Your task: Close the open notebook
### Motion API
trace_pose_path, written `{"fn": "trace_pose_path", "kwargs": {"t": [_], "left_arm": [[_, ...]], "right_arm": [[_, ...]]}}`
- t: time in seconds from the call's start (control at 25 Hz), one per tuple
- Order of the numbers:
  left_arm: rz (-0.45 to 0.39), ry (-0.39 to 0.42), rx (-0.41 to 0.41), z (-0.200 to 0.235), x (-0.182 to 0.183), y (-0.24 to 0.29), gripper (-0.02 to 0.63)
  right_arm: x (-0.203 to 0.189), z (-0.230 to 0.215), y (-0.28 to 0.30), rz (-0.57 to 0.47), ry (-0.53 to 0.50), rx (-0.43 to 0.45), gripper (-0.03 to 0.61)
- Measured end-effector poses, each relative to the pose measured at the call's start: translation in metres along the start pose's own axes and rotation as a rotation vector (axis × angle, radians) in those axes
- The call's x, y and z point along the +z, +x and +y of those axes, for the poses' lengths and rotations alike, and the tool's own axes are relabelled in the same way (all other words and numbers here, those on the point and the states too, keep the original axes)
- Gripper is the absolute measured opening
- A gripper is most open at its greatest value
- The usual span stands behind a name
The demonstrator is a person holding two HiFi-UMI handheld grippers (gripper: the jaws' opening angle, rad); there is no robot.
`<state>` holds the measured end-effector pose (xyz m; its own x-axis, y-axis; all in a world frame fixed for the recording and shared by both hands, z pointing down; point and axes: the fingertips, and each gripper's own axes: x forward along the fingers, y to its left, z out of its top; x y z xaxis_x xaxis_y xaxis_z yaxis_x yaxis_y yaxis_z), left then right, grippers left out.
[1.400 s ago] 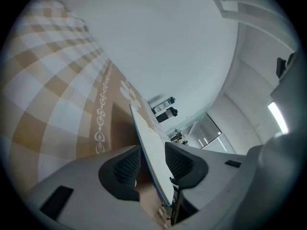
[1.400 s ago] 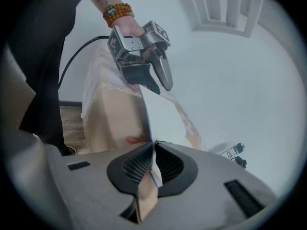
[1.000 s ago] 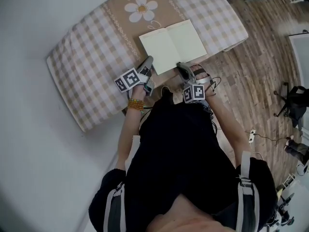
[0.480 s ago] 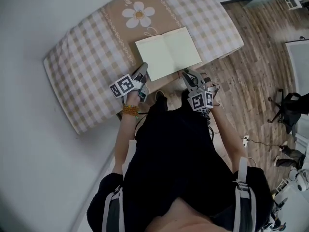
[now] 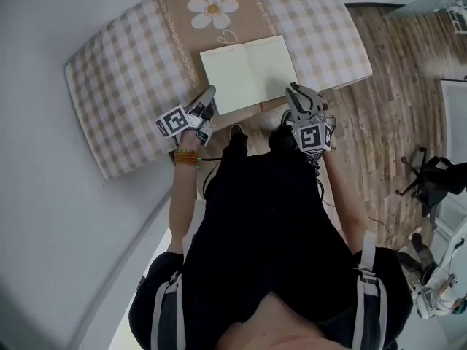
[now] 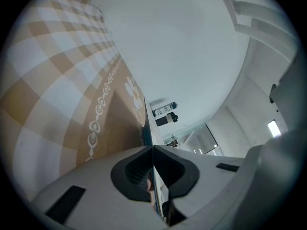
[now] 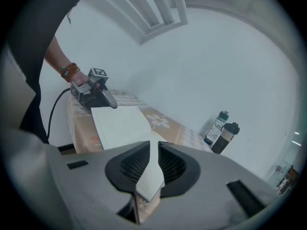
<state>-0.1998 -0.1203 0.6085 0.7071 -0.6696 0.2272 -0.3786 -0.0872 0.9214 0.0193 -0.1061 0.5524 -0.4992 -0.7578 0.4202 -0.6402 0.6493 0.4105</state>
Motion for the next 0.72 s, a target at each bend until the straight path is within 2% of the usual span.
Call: {"fn": "trace_pose_path", "kwargs": {"t": [0.24,0.32,0.48,0.6,0.72], "left_arm": [[-0.020,-0.001,-0.014,-0.020,0.000,-0.006,0.018],[-0.032,-0.019,-0.041,-0.030,0.001,-0.008,0.018],[-0.040,-0.006,-0.070,-0.020,0.003,0.003,0.018],[-0.038,-0.038,-0.050,-0.020,0.007,0.005,0.018],[-0.039,-0.057,-0.086,-0.030,0.018,0.012,0.018]], "right_arm": [[-0.003,-0.021,0.001,0.006,0.019,0.019,0.058],[-0.002,-0.027,0.000,0.010,0.016,0.024,0.058],[-0.016,-0.038,0.012,0.014,0.002,0.023,0.058],[-0.020,-0.047,0.019,0.021,0.015,0.013,0.058],[-0.019,-0.057,0.030,0.023,0.035,0.004,0.058]]}}
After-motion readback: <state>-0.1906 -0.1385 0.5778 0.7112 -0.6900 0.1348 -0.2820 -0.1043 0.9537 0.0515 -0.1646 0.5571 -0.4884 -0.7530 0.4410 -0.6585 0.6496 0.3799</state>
